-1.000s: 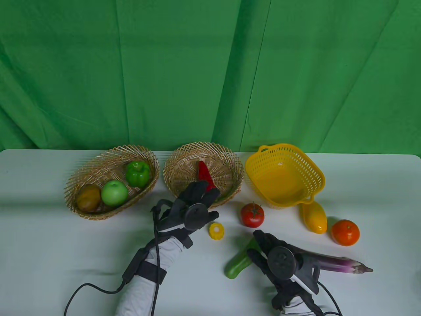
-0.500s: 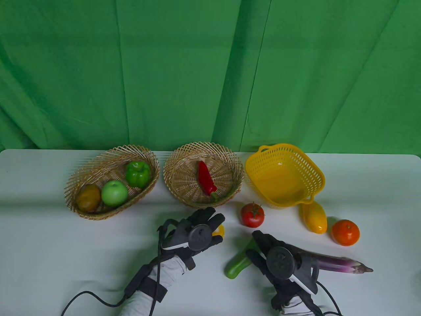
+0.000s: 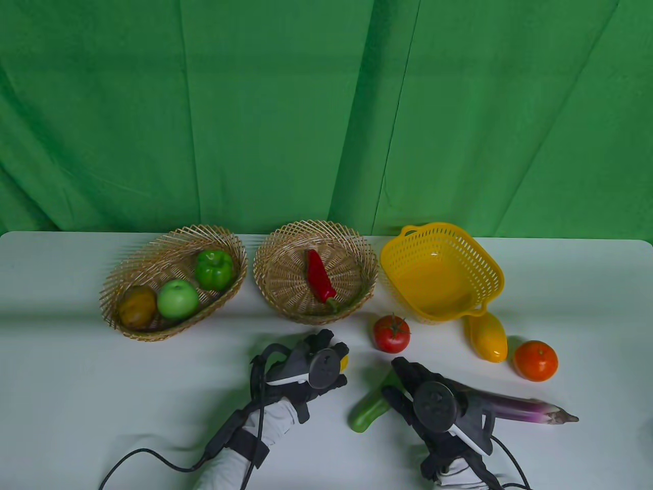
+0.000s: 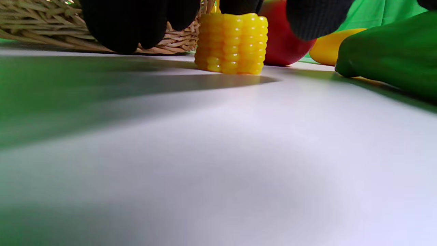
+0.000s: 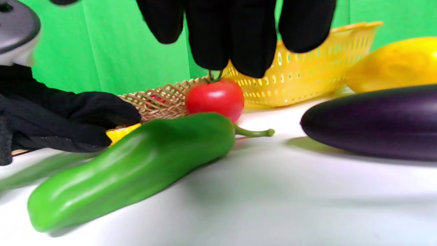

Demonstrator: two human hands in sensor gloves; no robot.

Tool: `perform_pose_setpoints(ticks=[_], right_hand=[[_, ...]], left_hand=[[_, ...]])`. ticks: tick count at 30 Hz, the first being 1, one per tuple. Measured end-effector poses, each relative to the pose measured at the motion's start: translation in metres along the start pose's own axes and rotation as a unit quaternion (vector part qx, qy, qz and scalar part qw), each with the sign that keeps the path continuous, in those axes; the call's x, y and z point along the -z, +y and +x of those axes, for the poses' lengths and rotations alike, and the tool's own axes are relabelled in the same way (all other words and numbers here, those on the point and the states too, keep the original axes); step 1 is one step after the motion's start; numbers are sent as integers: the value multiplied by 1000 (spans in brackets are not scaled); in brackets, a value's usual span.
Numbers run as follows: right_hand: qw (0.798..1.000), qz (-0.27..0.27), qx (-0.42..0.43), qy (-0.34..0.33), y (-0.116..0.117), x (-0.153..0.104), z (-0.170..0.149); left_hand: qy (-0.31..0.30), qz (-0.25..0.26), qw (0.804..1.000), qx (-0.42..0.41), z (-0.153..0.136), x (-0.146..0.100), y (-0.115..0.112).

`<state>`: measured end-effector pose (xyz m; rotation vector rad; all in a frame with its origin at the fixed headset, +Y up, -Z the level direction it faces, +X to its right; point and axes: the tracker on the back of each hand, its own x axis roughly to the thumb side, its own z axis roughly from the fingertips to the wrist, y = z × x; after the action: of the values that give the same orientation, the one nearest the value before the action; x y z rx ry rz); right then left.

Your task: Place 10 objects into 3 containers, with green background

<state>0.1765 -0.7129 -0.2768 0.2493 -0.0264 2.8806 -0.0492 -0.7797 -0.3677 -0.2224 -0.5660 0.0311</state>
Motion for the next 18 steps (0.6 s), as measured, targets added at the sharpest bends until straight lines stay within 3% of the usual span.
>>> perform_pose_setpoints(ticks=[7,18], right_hand=[[1000,0,-2,1,0,0,-1],[1000,3,0,3,0,1,-2]], left_hand=[[5,-6,1000,-18,1,13,1],[-13,40,998,57,7,18,6]])
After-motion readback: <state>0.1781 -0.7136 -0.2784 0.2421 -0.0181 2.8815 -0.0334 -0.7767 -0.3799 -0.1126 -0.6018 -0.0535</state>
